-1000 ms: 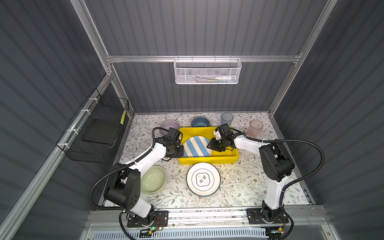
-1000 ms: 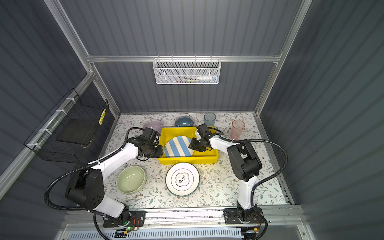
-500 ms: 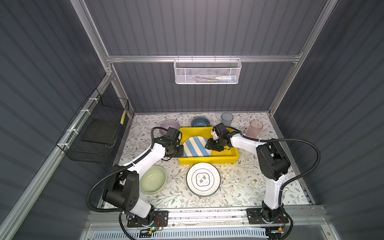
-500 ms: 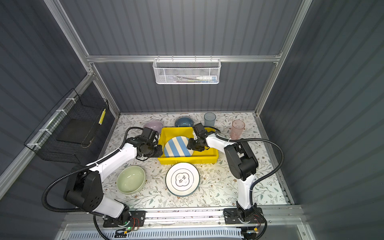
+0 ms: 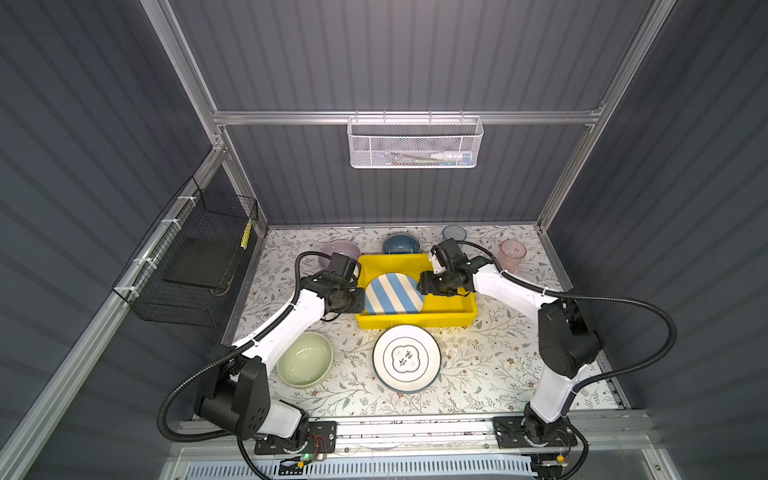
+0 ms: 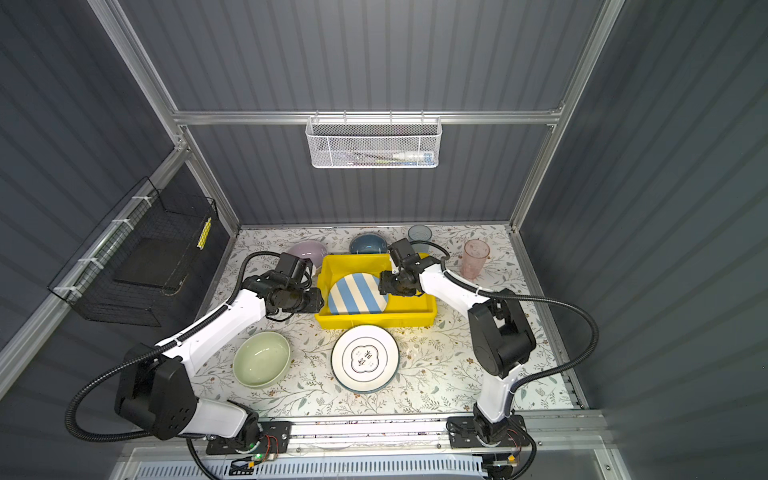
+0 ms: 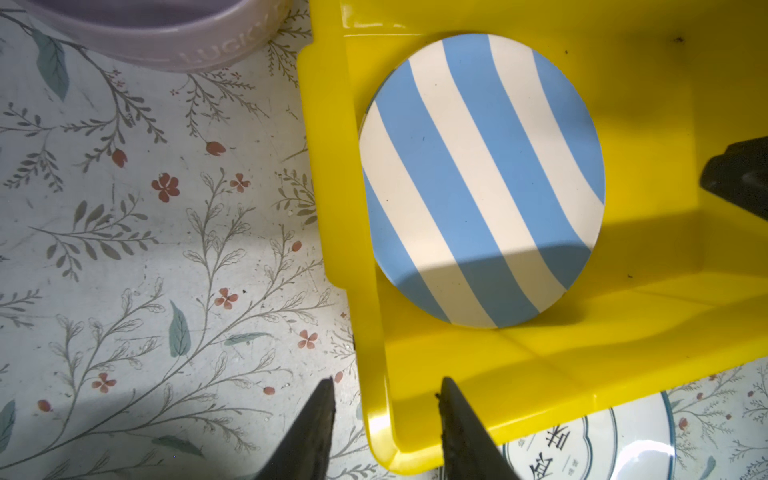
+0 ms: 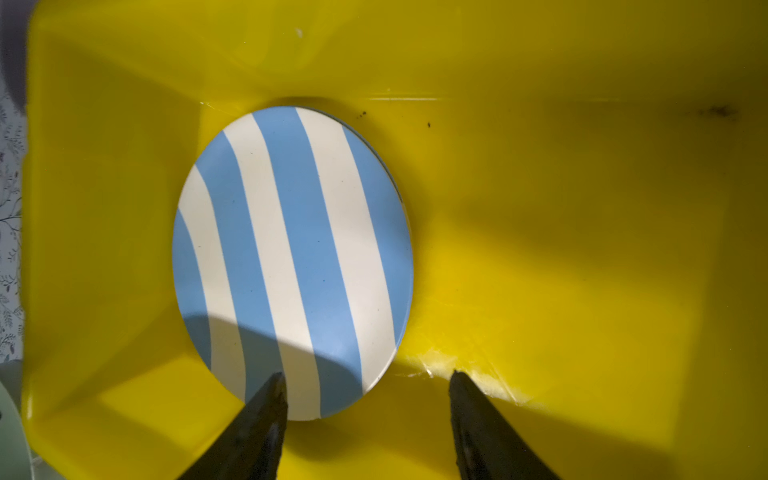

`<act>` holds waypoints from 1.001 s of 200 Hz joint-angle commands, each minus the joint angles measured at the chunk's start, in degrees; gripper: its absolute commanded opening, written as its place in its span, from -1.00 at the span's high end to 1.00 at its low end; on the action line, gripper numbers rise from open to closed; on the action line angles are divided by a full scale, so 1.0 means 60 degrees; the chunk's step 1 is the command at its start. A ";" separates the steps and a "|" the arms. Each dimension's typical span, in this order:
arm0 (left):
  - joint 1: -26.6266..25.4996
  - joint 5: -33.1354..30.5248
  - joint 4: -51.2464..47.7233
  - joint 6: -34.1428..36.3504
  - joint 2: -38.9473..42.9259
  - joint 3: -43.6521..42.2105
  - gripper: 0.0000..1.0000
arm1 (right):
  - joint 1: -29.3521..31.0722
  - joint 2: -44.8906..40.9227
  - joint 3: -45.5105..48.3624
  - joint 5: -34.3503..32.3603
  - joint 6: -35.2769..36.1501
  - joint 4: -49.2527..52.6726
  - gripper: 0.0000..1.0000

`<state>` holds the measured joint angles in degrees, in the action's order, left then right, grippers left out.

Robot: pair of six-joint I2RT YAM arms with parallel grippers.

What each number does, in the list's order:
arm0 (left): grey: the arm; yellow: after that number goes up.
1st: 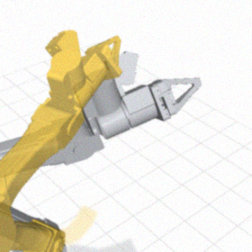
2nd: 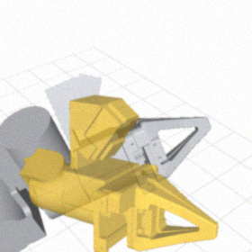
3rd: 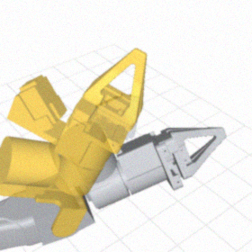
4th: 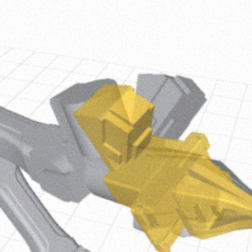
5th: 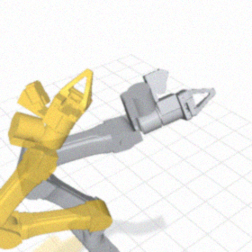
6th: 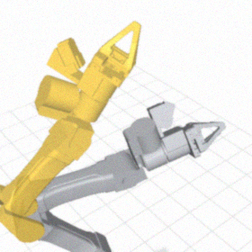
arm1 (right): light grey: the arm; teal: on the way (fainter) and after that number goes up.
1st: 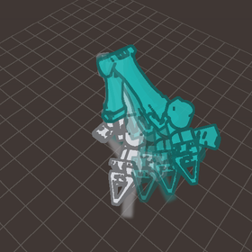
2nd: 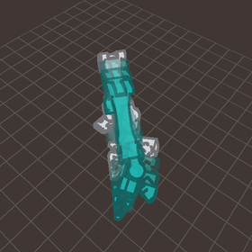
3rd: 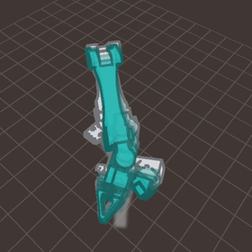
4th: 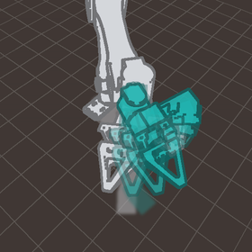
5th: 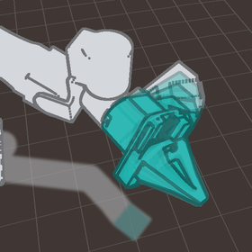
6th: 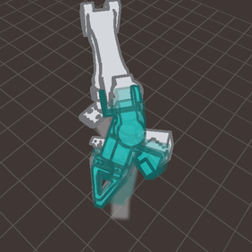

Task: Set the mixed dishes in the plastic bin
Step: 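Move the right gripper back to the white printed plate stack, then pinch the top white printed plate with the right gripper while the left steadies the stack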

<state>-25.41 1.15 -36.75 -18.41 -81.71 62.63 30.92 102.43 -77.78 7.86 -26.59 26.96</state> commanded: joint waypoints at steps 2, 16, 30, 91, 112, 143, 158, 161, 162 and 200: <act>0.0060 0.0238 -0.0498 0.0241 0.0596 0.0032 0.08 | 0.0010 -0.0789 0.0232 -0.0069 0.0390 0.0361 -0.28; 0.0060 0.0277 -0.0704 0.0342 0.0872 0.0013 0.04 | 0.0017 -0.1281 0.0410 0.0032 0.0510 0.0443 -0.30; 0.0061 0.0294 -0.0914 0.0413 0.1173 -0.0034 -0.02 | 0.0009 -0.1769 0.0597 0.0111 0.0590 0.0608 -0.32; 0.0051 0.1381 -0.1358 0.0634 0.2439 -0.0592 -0.02 | 0.0007 -0.4204 0.2140 0.0840 0.0315 0.0640 -0.34; 0.0045 0.1627 -0.1289 0.0605 0.2735 -0.0960 -0.02 | 0.0031 -0.5073 0.3011 0.1289 0.0020 0.0308 -0.34; -0.0154 0.2123 -0.0819 0.0221 0.2957 -0.1552 0.12 | 0.0056 -0.6232 0.4272 0.1690 -0.0342 0.0063 -0.33; -0.0512 0.2054 -0.0463 -0.0005 0.3078 -0.1904 0.14 | 0.0098 -0.6838 0.4967 0.2332 -0.0450 -0.0304 -0.32; -0.0612 0.2036 -0.0398 -0.0042 0.3109 -0.1980 0.14 | 0.0098 -0.6932 0.5104 0.2394 -0.0500 -0.0364 -0.31; -0.0642 0.2021 -0.0381 -0.0061 0.3112 -0.1990 0.14 | 0.0095 -0.6949 0.5144 0.2417 -0.0510 -0.0385 -0.32; -0.1937 0.1383 -0.0130 -0.0630 0.2918 -0.2420 0.18 | 0.0338 -0.7584 0.6234 0.2359 -0.0949 -0.0353 -0.28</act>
<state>-34.13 10.74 -39.29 -19.18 -64.05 49.50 31.97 58.50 -43.20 20.56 -30.02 25.98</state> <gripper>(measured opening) 0.420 0.644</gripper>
